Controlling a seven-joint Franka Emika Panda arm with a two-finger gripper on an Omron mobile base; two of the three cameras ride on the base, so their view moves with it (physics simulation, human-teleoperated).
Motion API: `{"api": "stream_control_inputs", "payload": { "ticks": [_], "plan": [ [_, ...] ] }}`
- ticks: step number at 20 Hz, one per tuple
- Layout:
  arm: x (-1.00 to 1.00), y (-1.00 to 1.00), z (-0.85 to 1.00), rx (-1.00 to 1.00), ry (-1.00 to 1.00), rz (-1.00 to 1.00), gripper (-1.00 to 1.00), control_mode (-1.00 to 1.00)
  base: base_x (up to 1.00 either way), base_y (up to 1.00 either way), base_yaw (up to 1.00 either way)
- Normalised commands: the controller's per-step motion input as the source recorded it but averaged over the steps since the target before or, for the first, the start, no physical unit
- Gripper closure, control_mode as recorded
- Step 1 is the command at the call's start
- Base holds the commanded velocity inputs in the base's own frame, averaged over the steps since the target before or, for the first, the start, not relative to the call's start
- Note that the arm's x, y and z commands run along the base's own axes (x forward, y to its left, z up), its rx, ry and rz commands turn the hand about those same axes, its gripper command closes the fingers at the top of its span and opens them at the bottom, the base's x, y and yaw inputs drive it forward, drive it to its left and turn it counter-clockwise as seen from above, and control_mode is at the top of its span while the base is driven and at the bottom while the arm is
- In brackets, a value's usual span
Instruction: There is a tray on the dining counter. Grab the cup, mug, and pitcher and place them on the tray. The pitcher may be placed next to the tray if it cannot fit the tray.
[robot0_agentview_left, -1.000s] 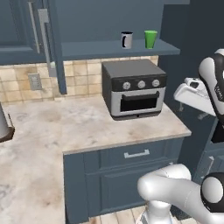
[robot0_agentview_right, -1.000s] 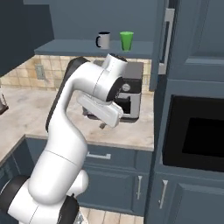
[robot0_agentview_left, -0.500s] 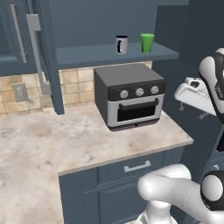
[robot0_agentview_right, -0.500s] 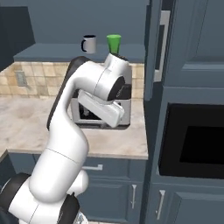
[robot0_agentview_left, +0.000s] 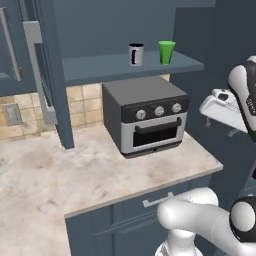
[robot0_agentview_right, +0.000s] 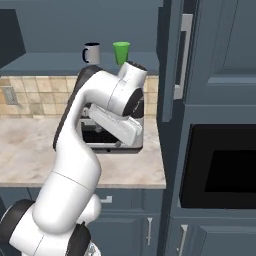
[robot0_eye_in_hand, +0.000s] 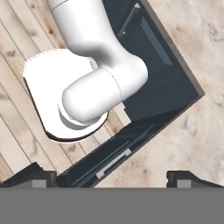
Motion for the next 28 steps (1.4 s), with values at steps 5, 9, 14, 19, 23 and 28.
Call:
{"api": "stream_control_inputs", "payload": {
  "ticks": [5, 9, 14, 19, 23, 28],
  "plan": [
    [0.0, 0.0, 0.0, 0.0, 0.0, 0.0, -1.0, 1.0, 0.33, 0.2, -0.11],
    [0.03, 0.12, -0.02, -0.05, -0.01, 0.0, -1.0, -1.0, 0.21, 0.25, -0.05],
    [0.05, 0.78, 0.01, -0.2, -0.15, 0.02, -1.0, -1.0, 0.0, 0.0, 0.0],
    [0.0, 0.78, 0.34, -0.19, -0.38, 0.0, -1.0, -1.0, 0.0, 0.0, 0.0],
    [0.01, 0.6, 0.71, -0.05, -0.4, 0.0, -1.0, -1.0, 0.0, 0.0, 0.0],
    [0.14, 0.65, 0.7, -0.01, -0.24, 0.0, -1.0, -1.0, 0.0, 0.0, 0.0]
  ]
}}
